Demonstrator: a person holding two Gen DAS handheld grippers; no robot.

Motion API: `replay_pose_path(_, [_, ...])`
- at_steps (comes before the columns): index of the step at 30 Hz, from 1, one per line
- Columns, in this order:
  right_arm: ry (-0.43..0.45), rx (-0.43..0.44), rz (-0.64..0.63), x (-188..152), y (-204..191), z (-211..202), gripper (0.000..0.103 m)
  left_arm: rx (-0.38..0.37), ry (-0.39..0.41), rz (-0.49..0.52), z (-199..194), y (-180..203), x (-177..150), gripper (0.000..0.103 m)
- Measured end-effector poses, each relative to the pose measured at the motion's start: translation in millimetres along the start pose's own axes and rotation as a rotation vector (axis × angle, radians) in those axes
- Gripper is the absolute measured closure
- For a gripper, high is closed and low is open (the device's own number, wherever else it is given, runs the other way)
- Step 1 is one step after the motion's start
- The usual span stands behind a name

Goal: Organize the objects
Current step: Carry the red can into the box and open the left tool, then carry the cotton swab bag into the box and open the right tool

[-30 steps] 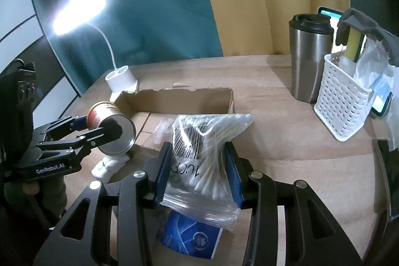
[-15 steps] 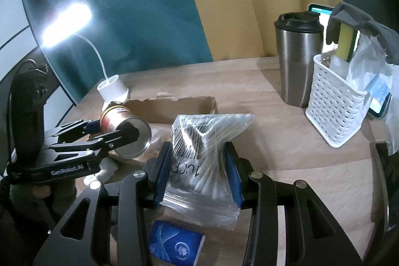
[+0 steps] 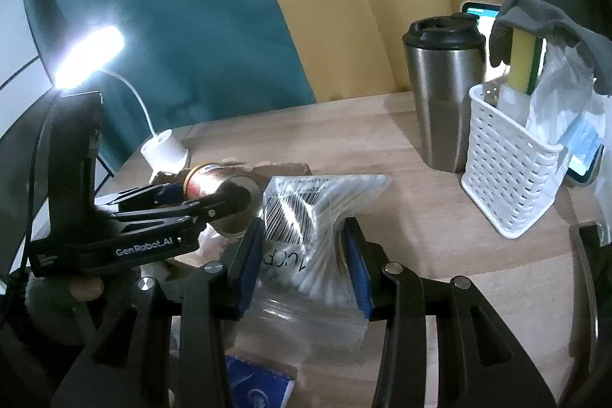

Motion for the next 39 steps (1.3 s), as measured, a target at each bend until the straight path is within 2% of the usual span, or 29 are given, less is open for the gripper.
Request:
replay_pose_path(9, [0.006, -0.016, 0.022, 2, 19, 1, 0.059, 0.019, -0.039, 0.018, 27, 9, 2, 0.038])
replay_pose_path(10, [0.006, -0.017, 0.025, 3, 21, 1, 0.059, 0.022, -0.046, 0.017, 30, 10, 2, 0.035])
replay_pose_path(12, [0.005, -0.020, 0.025, 3, 22, 2, 0.059, -0.010, -0.057, 0.002, 32, 13, 4, 0.016])
replay_pose_path(13, [0.003, -0.022, 0.027, 2, 22, 3, 0.059, -0.015, -0.053, -0.006, 31, 12, 6, 0.015])
replay_pose_path(21, [-0.007, -0.023, 0.012, 4, 7, 5, 0.059, -0.004, 0.014, -0.005, -7, -9, 5, 0.015])
replay_pose_path(39, [-0.042, 0.006, -0.069, 23, -69, 24, 0.059, 0.048, 0.102, -0.120, -91, -116, -17, 0.015])
Point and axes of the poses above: each gripper's, at about its wrist camera, not at the fingertips, and z roughly the way its jaws point, y to its right, x to its top, the point moved 8 cm from there along z, roughly the way its jaws point, and after that the axes turned 14 degrees about -z, right-handed, at the moved point
